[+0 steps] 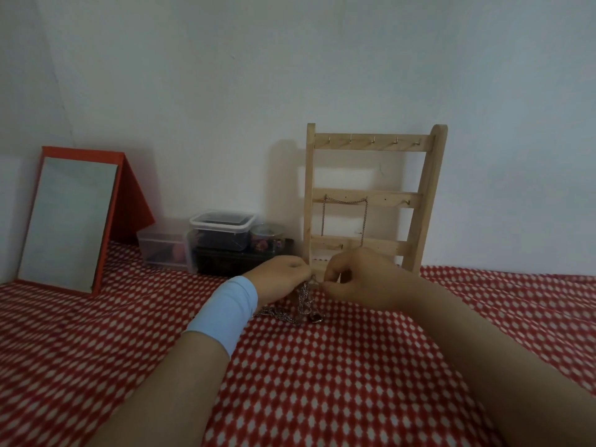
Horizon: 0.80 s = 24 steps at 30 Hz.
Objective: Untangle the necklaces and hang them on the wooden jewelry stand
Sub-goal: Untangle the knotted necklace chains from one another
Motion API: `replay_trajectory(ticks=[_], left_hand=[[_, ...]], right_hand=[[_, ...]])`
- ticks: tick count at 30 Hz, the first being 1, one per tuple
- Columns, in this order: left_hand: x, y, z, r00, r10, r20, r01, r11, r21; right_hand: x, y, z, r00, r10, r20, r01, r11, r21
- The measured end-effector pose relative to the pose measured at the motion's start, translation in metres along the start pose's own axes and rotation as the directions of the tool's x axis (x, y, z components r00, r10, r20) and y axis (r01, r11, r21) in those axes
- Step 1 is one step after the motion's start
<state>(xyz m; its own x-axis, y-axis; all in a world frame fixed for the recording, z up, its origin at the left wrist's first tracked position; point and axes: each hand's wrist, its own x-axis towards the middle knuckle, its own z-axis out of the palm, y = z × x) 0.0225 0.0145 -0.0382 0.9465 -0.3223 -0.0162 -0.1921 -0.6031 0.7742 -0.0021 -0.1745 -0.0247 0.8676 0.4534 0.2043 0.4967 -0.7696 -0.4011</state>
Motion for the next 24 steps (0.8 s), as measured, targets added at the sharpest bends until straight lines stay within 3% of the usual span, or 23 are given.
replay_trajectory(ticks=[3, 6, 11, 14, 18, 22, 24], left_hand=[[0.002, -0.001, 0.001, 0.999, 0.021, -0.040, -0.023, 0.998, -0.060], [0.002, -0.001, 0.002, 0.998, 0.035, -0.060, -0.043, 0.990, -0.134], [0.000, 0.004, -0.002, 0.995, 0.104, -0.010, -0.104, 0.991, -0.086], [-0.002, 0.011, -0.002, 0.986, 0.162, -0.027, -0.163, 0.986, -0.032], [-0.006, 0.015, -0.006, 0.977, 0.201, -0.074, -0.202, 0.979, -0.008], [-0.007, 0.015, -0.011, 0.972, 0.235, -0.018, -0.234, 0.971, 0.049], [-0.007, 0.015, -0.013, 0.969, 0.248, -0.022, -0.245, 0.966, 0.081]], right_hand=[[-0.003, 0.000, -0.008, 0.994, 0.021, 0.103, -0.035, 0.991, 0.131], [-0.006, 0.000, -0.013, 0.970, 0.110, 0.217, -0.138, 0.983, 0.118], [-0.002, 0.000, -0.010, 0.980, 0.194, -0.035, -0.169, 0.918, 0.359], [-0.001, -0.001, -0.008, 0.972, 0.224, -0.074, -0.168, 0.878, 0.449], [-0.003, -0.002, -0.012, 0.975, 0.224, -0.008, -0.182, 0.810, 0.557], [-0.002, 0.000, -0.007, 0.976, 0.194, 0.102, -0.211, 0.704, 0.678], [-0.002, 0.001, -0.007, 0.966, 0.158, 0.203, -0.254, 0.719, 0.647]])
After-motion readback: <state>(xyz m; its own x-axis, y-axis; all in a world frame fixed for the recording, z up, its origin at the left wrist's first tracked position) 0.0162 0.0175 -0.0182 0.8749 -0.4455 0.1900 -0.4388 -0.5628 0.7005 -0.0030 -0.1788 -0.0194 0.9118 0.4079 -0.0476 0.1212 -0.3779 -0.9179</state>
